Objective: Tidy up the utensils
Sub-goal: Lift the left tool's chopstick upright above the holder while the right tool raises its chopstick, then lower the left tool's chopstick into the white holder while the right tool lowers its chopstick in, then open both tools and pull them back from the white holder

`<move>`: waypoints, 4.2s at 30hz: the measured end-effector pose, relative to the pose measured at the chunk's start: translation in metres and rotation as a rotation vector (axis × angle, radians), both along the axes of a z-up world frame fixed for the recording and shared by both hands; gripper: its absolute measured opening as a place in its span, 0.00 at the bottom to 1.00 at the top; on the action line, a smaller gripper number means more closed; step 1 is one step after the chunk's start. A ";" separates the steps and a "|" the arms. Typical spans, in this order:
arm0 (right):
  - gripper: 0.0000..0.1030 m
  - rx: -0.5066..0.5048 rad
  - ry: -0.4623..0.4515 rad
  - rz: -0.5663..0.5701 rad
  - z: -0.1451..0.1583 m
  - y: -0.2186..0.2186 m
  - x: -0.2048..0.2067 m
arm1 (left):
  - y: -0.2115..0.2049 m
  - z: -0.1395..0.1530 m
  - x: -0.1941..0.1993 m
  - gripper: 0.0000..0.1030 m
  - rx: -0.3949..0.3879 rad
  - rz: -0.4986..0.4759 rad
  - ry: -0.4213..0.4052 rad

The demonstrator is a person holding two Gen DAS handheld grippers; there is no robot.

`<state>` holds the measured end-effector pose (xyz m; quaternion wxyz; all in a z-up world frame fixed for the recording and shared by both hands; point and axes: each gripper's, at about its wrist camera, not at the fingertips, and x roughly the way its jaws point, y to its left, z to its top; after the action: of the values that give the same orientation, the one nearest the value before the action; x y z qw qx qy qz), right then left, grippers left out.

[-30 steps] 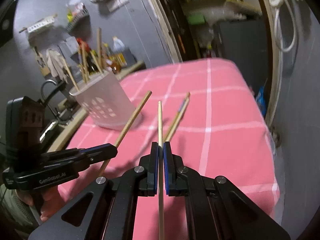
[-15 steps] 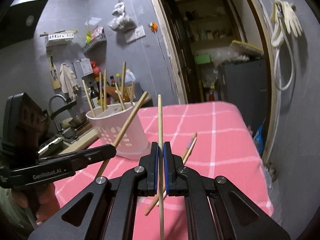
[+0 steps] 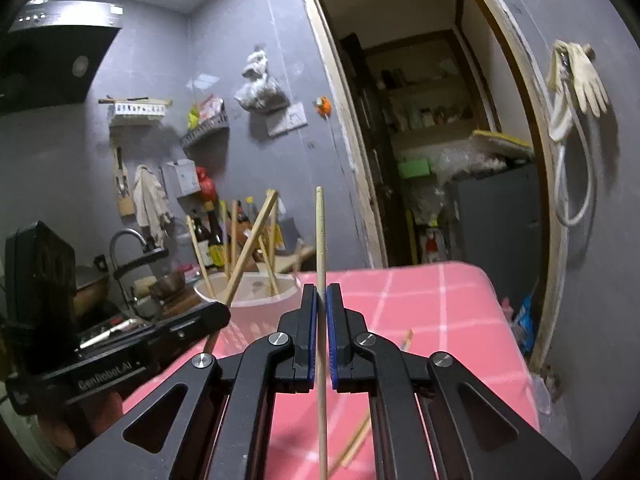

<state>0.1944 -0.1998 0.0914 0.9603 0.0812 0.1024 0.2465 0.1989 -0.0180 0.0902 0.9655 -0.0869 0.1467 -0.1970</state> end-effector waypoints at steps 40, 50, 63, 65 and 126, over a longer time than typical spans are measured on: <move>0.03 0.081 -0.257 -0.012 0.019 0.097 0.105 | 0.135 0.024 0.103 0.05 -0.112 0.387 -0.333; 0.03 0.042 -0.234 -0.004 0.003 0.107 0.112 | 0.136 0.008 0.113 0.05 -0.125 0.373 -0.287; 0.03 0.039 -0.243 0.003 0.000 0.107 0.108 | 0.125 -0.004 0.112 0.05 -0.095 0.348 -0.259; 0.03 0.039 -0.242 0.009 0.001 0.108 0.108 | 0.125 -0.004 0.111 0.05 -0.098 0.342 -0.255; 1.00 -0.197 -0.002 -0.151 -0.017 -0.014 0.020 | 0.058 -0.012 0.026 0.98 -0.014 0.177 0.073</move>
<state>0.2147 -0.2138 0.0744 0.9795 -0.0061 0.1186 0.1625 0.2246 0.0396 0.0779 0.9725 -0.1135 0.1720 -0.1086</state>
